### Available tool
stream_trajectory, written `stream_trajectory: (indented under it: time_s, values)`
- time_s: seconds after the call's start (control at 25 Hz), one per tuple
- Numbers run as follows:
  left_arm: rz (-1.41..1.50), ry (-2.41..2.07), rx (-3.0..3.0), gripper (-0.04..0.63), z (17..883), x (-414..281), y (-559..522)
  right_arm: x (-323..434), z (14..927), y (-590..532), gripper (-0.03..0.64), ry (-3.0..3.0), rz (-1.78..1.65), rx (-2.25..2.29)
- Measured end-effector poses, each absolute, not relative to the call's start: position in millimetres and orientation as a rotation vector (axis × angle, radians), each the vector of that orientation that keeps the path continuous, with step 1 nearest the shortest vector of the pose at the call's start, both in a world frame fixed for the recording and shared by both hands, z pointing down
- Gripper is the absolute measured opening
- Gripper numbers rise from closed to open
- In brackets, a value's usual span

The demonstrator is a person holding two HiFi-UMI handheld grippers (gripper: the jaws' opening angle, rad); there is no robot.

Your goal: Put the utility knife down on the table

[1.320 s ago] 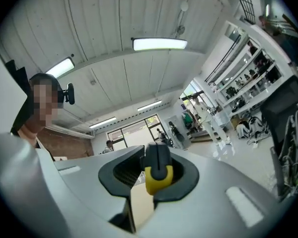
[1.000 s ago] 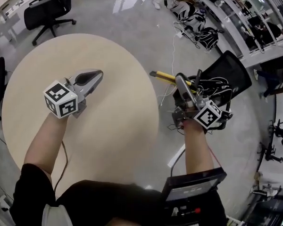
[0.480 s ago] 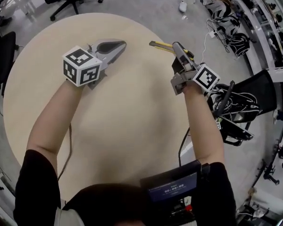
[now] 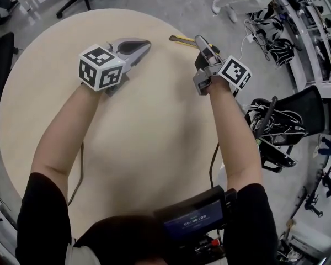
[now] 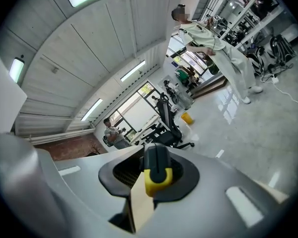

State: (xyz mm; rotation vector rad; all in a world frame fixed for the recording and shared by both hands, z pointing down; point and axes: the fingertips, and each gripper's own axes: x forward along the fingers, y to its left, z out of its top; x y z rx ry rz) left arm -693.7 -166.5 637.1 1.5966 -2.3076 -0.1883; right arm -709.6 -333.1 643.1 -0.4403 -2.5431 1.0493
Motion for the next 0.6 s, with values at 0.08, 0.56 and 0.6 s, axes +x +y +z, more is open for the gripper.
stream_trajectory:
  time_s: [0.08,0.56,0.6]
  values:
    - [-0.191,-2.311,1.589,-0.002,641,-695,-167,-716,645,-327,0.084,-2.543,1.078,-0.511]
    - [-0.222,-2.310,1.585,-0.002,647,-699,-174,-713,681,-292,0.425,-2.503,0.659,-0.628]
    - [-0.220,-2.311,1.584,-0.002,647,-698,-175,-713,682,-292,0.431,-2.505,0.631,-0.624]
